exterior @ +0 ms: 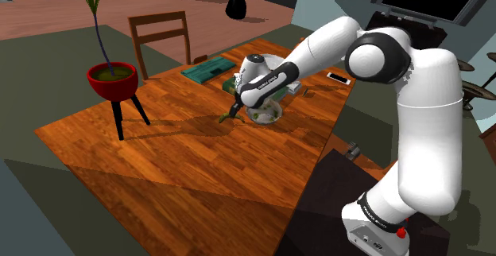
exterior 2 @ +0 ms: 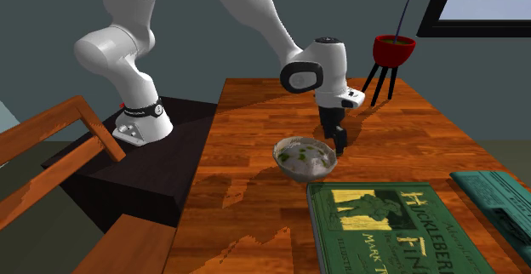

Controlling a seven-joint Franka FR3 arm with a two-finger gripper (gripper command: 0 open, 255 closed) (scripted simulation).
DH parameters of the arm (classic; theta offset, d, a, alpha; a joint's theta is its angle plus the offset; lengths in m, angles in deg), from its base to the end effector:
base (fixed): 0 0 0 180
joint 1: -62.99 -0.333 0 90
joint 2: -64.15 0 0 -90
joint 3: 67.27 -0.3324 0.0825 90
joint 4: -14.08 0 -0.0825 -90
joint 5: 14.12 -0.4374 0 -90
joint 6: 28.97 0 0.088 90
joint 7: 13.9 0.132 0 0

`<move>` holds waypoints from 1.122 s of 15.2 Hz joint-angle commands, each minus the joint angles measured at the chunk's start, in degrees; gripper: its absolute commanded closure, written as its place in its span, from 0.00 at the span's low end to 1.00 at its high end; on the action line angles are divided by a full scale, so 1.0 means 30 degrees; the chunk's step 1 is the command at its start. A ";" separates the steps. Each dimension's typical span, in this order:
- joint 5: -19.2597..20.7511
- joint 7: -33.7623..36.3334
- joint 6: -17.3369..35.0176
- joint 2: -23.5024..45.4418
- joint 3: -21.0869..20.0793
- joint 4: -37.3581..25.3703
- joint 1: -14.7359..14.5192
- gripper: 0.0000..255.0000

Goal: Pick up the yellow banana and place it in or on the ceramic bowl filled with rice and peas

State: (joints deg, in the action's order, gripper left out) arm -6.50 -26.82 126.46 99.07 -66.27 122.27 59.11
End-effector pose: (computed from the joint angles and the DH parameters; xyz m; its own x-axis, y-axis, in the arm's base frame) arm 0.6994 0.0389 0.1477 0.9027 0.3897 0.1821 0.3700 -0.9194 0.1336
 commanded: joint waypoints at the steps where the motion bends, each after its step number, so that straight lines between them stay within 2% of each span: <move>1: 0.0019 0.0021 0.0249 0.0559 0.0024 -0.0321 -0.0006 0.00; 10: 0.0027 0.0027 0.0424 0.0959 0.0040 -0.0545 0.0000 0.00; 11: 0.0027 0.0027 0.0424 0.0959 0.0040 -0.0545 0.0000 1.00; 17: 0.0027 0.0027 0.0424 0.0959 0.0040 -0.0546 0.0001 1.00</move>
State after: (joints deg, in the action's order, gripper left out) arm -6.42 -26.74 127.72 101.95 -66.15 120.63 59.12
